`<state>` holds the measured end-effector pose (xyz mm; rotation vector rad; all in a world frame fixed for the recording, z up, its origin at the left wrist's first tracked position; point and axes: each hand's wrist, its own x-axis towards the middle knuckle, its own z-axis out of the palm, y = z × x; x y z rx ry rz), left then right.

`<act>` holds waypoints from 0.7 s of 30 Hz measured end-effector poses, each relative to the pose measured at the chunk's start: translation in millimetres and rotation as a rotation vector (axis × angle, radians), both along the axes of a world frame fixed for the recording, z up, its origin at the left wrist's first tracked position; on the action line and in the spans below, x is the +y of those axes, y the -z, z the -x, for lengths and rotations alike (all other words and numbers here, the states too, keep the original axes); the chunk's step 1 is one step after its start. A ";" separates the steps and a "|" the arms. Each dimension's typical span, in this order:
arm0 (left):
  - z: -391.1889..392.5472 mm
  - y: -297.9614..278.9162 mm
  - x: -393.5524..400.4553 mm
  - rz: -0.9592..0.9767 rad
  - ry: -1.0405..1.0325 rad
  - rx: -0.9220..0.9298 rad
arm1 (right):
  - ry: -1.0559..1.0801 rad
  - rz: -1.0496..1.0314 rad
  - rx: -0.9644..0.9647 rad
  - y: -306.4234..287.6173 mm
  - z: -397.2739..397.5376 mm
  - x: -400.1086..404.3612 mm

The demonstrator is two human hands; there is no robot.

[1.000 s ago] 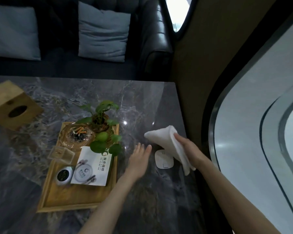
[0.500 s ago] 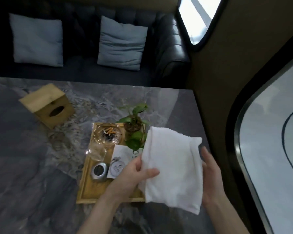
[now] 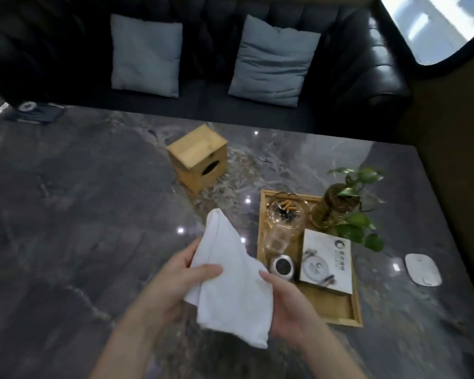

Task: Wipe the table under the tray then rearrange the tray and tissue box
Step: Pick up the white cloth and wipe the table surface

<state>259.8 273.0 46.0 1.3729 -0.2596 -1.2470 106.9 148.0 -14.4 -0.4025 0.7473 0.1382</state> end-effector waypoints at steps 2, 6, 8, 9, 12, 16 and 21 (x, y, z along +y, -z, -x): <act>-28.8 8.5 10.8 -0.011 -0.025 -0.013 | -0.004 0.055 0.038 4.6 -26.0 -2.0; -74.3 41.2 21.0 -0.065 -0.037 -0.044 | 0.009 0.181 0.004 16.5 -72.8 -17.6; -89.7 61.1 20.1 -0.096 -0.044 -0.059 | -0.017 0.293 -0.003 21.6 -94.0 -22.5; -94.9 69.4 18.5 -0.110 -0.042 -0.068 | -0.034 0.360 0.017 23.9 -102.9 -23.2; -104.1 93.0 13.1 -0.147 -0.045 -0.124 | -0.090 0.525 0.098 29.2 -124.6 -19.7; -105.3 113.8 11.8 -0.227 -0.095 -0.230 | -0.142 0.653 0.167 42.8 -136.4 -13.0; -91.4 120.1 16.1 -0.337 -0.138 -0.432 | -0.215 0.865 0.259 46.7 -132.5 -3.5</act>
